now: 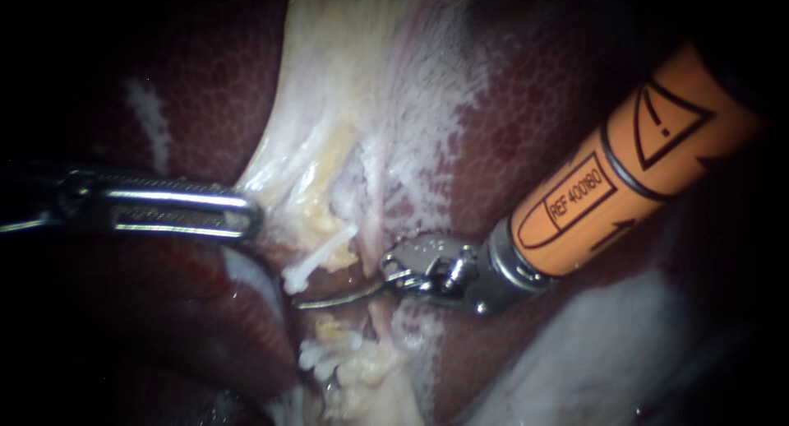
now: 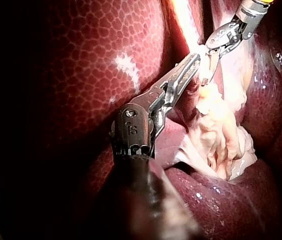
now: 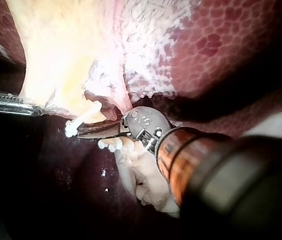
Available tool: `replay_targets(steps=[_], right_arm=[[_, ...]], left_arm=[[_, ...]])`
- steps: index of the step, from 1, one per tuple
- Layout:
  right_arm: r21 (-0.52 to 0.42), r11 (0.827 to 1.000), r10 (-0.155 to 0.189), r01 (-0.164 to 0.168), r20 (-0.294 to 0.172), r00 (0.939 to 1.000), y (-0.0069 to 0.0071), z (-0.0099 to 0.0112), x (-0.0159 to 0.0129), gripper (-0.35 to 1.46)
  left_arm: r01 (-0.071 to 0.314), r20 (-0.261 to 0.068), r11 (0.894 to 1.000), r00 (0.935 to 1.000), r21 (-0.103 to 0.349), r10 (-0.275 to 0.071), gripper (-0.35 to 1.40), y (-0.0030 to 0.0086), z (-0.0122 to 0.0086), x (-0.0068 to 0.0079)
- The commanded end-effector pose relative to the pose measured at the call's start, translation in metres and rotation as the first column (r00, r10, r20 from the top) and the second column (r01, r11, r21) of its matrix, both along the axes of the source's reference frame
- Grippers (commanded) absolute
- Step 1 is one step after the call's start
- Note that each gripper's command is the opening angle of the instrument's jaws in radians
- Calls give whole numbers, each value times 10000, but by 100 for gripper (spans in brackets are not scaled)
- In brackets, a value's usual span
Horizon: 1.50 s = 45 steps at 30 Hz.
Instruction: Go back from the cut left tube
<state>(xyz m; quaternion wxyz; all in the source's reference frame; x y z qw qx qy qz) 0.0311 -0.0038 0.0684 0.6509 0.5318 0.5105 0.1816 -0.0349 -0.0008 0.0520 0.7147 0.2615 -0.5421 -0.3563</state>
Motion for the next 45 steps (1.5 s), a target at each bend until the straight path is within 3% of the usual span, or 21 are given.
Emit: replay_targets(steps=[1, 7, 16, 29, 45], right_arm=[[-6, 10000, 3, -3, -3, 10000, -1, 0, 1, -35], [-14, 10000, 6, -6, -1, 10000, -2, 1, 3, -33], [-20, 10000, 9, -9, 1, 10000, -2, 2, 4, 12], [-71, 10000, 14, -14, -30, 10000, -3, 1, 6, 42], [-263, 9997, 4, -8, -168, 9999, -2, 0, 1, 51]], left_arm=[[0, 0, 10000, 10000, -1, 0, -35, 0, 0, 0], [1, -1, 10000, 10000, -4, -1, -35, 0, 0, 0], [2, -3, 10000, 10000, -7, -2, -35, -1, 1, -1], [2, -2, 10000, 10000, -7, -2, -35, -1, 1, -1], [-1, -2, 10000, 10000, -8, 1, -35, -1, 1, 0]])
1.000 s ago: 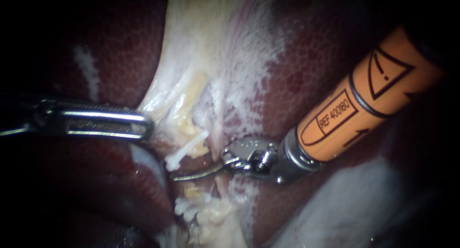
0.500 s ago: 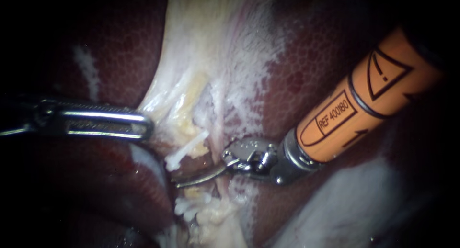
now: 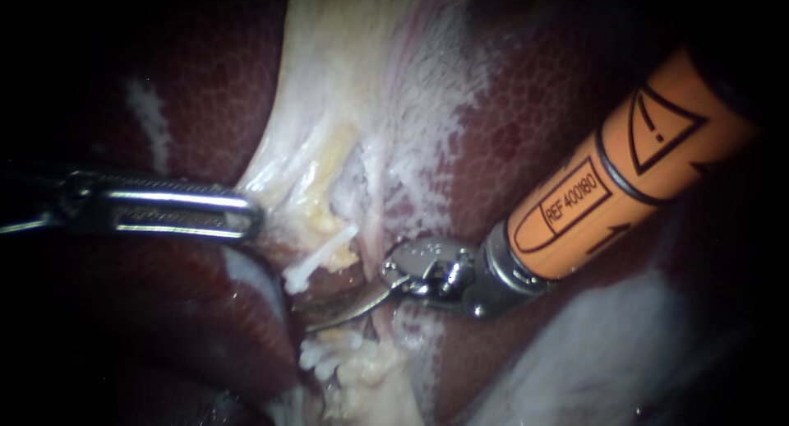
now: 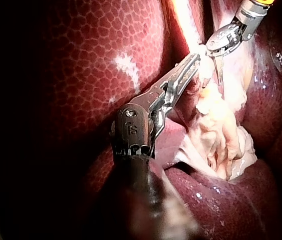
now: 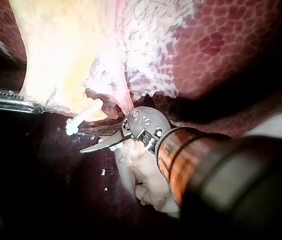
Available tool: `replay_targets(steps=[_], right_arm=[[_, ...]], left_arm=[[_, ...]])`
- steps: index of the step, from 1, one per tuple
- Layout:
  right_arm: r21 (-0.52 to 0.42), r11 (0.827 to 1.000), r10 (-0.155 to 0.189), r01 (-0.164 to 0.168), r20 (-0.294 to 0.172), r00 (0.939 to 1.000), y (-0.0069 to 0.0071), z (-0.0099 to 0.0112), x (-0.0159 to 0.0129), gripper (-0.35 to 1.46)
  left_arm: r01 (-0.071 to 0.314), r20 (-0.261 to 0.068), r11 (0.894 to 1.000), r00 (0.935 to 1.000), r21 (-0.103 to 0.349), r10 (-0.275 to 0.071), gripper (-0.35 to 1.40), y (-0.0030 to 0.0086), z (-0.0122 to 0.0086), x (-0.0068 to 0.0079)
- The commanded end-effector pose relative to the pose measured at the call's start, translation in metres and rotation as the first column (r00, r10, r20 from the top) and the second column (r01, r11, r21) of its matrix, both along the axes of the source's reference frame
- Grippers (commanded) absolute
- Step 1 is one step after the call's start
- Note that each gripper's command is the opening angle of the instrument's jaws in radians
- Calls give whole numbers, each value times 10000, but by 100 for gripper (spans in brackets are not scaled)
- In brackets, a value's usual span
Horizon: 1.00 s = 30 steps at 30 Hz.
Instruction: Go back from the cut left tube
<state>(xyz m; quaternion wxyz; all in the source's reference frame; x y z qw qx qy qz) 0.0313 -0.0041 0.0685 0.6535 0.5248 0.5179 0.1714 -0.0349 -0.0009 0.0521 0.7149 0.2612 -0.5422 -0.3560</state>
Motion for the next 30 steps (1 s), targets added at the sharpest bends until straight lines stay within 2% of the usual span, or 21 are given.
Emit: replay_targets(steps=[1, 10, 17, 20, 22, 24, 25, 28, 30], right_arm=[[-153, 9999, -24, 22, -125, 9999, 2, -2, -3, 51], [-421, 9991, 21, -34, -302, 9995, 10, -8, -35, 51], [-600, 9980, 197, -217, -334, 9992, 21, -16, -68, 51], [-792, 9965, 245, -279, -432, 9988, 26, -18, -87, 36], [-962, 9944, 396, -436, -435, 9983, 30, -20, -101, 37], [-1277, 9897, 578, -639, -510, 9970, 35, -22, -111, 46], [-1429, 9867, 712, -779, -515, 9961, 39, -24, -116, 64], [-1906, 9746, 1091, -1173, -531, 9926, 47, -28, -124, 101], [-2359, 9595, 1462, -1541, -509, 9879, 51, -32, -129, 115]], left_arm=[[0, 0, 10000, 10000, 1, 0, -35, 0, 0, 1], [-5, 1, 10000, 10000, -7, 5, -35, 0, 2, 1], [-6, 1, 10000, 10000, -10, 6, -35, -1, 3, 1], [-7, 1, 10000, 10000, -11, 7, -35, -1, 3, 1], [-8, 1, 10000, 10000, -12, 8, -35, -1, 3, 1], [-7, 0, 10000, 10000, -14, 7, -35, -1, 3, 1], [-7, 0, 10000, 10000, -15, 7, -35, -1, 3, 1], [-8, 0, 10000, 10000, -17, 8, -35, -1, 4, 1], [-8, 0, 10000, 10000, -17, 8, -35, -1, 4, 1]])
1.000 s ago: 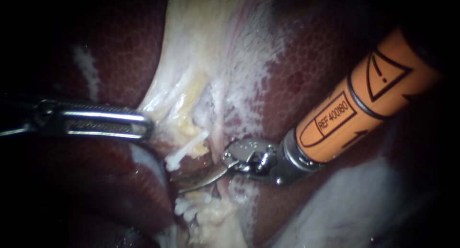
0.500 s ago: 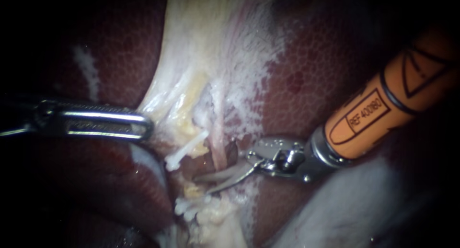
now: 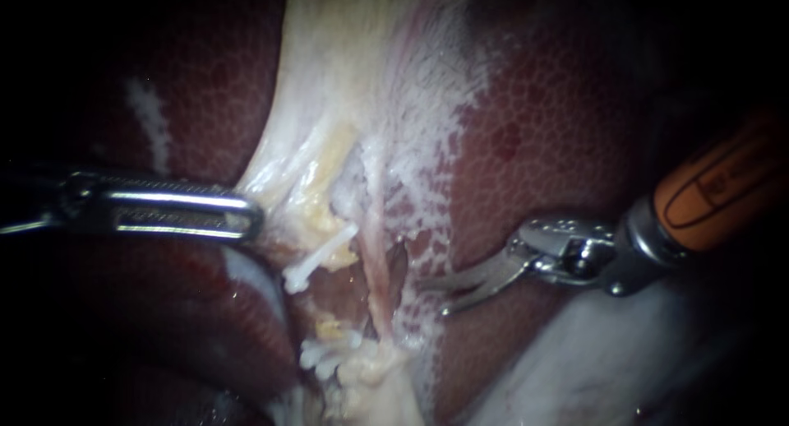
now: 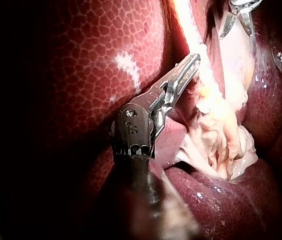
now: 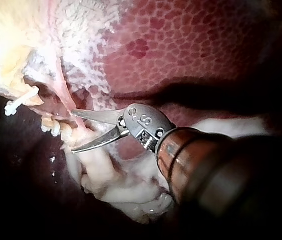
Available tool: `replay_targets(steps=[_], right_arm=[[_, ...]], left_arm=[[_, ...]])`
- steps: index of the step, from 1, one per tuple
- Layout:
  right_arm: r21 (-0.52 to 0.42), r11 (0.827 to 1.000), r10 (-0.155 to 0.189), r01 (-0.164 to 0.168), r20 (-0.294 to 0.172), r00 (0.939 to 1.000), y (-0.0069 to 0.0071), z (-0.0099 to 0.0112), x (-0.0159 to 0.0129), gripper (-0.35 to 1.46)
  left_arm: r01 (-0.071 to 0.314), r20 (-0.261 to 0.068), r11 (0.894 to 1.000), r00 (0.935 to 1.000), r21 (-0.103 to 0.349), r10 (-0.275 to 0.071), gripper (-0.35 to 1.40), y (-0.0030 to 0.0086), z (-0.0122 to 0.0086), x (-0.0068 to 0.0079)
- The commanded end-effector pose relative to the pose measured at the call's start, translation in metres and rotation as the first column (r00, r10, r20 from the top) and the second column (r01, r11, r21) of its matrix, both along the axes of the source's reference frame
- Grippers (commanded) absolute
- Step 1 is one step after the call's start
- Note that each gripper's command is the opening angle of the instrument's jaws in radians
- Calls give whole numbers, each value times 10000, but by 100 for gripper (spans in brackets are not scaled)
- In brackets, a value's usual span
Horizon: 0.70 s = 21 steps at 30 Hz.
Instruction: Go back from the cut left tube
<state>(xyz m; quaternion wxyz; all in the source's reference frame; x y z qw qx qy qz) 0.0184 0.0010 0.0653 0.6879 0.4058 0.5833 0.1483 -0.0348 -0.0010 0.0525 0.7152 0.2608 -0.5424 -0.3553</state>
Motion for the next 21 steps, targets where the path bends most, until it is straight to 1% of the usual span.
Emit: replay_targets(steps=[1, 2, 5, 9, 11, 14, 16, 17, 19, 21], right_arm=[[-250, 9995, 168, -168, 24, 9999, 1, -1, -3, 118], [-521, 9980, 374, -371, 35, 9993, 1, -3, -6, 121], [-1308, 9880, 839, -819, 101, 9964, 1, -8, -14, 126], [-2364, 9621, 1449, -1358, 216, 9892, 5, -14, -17, 137], [-2792, 9483, 1641, -1512, 235, 9862, 6, -17, -19, 138], [-3419, 9239, 1930, -1719, 284, 9808, 10, -25, -20, 140], [-3980, 8988, 2121, -1835, 288, 9768, 14, -31, -20, 140], [-4081, 8932, 2218, -1889, 344, 9745, 15, -34, -20, 140], [-4630, 8644, 2391, -1959, 357, 9703, 19, -41, -20, 142], [-4981, 8435, 2548, -2010, 416, 9661, 20, -46, -20, 142]], left_arm=[[0, -1, 10000, 10000, -1, 0, -35, 0, 0, 0], [0, -1, 10000, 10000, -2, 0, -35, 0, 0, 0], [0, -1, 10000, 10000, -2, 0, -35, 0, 0, 0], [-1, 0, 10000, 10000, -2, 1, -35, 0, 0, 0], [-1, 0, 10000, 10000, -2, 1, -35, 0, 0, 0], [-1, -1, 10000, 10000, -2, 1, -35, 0, 0, 0], [-1, 0, 10000, 10000, -2, 1, -35, 0, 0, 0], [-1, 0, 10000, 10000, -2, 1, -35, 0, 0, 0], [1, -2, 10000, 10000, -2, -1, -35, 0, 1, 0], [2, -2, 10000, 10000, -3, -2, -35, 0, 1, -1]])
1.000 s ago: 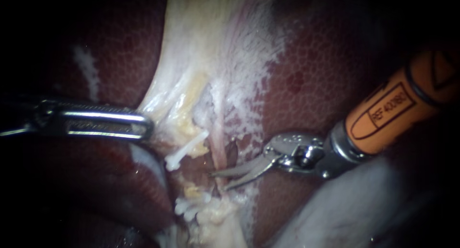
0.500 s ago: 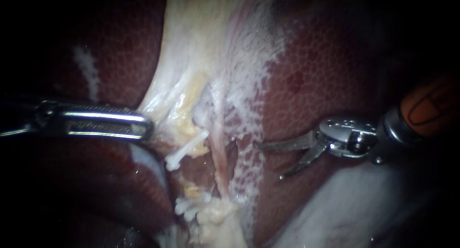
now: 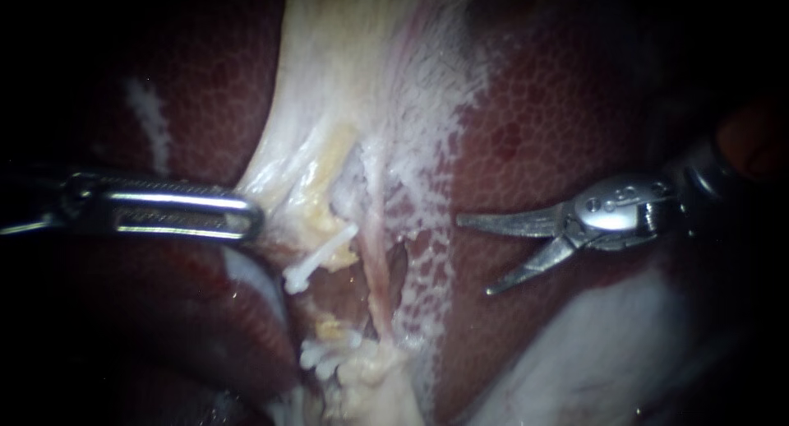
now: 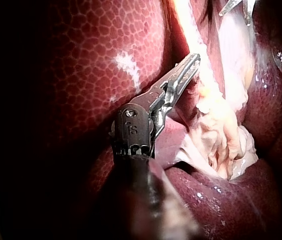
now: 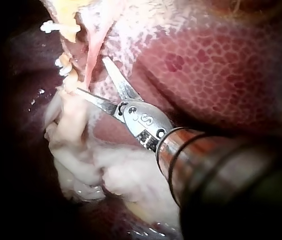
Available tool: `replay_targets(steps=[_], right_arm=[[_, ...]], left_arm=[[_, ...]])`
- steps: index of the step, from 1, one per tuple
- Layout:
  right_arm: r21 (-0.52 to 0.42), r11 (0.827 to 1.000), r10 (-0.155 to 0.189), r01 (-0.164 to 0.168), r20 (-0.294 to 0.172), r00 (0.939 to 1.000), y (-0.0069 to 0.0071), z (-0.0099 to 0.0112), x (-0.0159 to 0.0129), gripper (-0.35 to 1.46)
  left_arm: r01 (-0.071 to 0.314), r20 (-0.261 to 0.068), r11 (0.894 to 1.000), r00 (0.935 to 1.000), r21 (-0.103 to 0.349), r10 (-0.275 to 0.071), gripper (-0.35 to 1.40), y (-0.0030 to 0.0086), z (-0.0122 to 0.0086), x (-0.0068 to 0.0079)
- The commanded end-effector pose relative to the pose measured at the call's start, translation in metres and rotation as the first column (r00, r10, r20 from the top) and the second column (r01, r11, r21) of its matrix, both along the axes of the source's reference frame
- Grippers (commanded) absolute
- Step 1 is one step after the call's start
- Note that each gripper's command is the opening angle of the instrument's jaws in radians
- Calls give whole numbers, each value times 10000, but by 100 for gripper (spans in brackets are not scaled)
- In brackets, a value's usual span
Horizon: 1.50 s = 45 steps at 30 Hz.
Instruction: Go back from the cut left tube
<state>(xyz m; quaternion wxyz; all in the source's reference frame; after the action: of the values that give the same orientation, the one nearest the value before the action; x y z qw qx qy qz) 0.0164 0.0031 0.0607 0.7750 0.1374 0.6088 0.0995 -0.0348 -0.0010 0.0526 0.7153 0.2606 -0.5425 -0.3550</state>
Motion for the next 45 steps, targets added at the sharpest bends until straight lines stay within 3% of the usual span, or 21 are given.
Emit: replay_targets(steps=[1, 13, 19, 25, 32, 36, 40, 45], right_arm=[[-231, 9997, 61, -58, 109, 9999, 1, -3, 0, 142], [-1215, 9912, 623, -532, 726, 9954, 4, -13, -8, 142], [-1266, 9905, 631, -533, 744, 9952, 3, -16, -10, 142], [-1267, 9905, 632, -534, 747, 9952, 3, -16, -11, 142], [-1275, 9904, 636, -536, 752, 9951, 4, -12, -15, 143], [-1275, 9904, 635, -535, 754, 9951, 5, -10, -17, 143], [-1277, 9904, 635, -535, 755, 9951, 6, -9, -18, 143], [-1280, 9903, 633, -533, 754, 9951, 5, -9, -18, 143]], left_arm=[[5, -3, 10000, 10000, 5, -5, -35, 0, 0, -1], [9, -5, 10000, 10000, 5, -9, -35, 0, 0, -1], [14, -13, 10000, 10000, -10, -14, -35, -1, 3, -3], [42, -59, 9999, 10000, -97, -42, -35, -8, 18, -9], [-96, -19, 9999, 10000, -140, 96, -35, -17, 50, -24], [-192, 46, 9997, 9998, -122, 192, -35, -22, 65, -39], [-279, 103, 9995, 9996, -130, 280, -35, -25, 70, -53], [-328, 133, 9994, 9994, -137, 330, -35, -26, 72, -59]])
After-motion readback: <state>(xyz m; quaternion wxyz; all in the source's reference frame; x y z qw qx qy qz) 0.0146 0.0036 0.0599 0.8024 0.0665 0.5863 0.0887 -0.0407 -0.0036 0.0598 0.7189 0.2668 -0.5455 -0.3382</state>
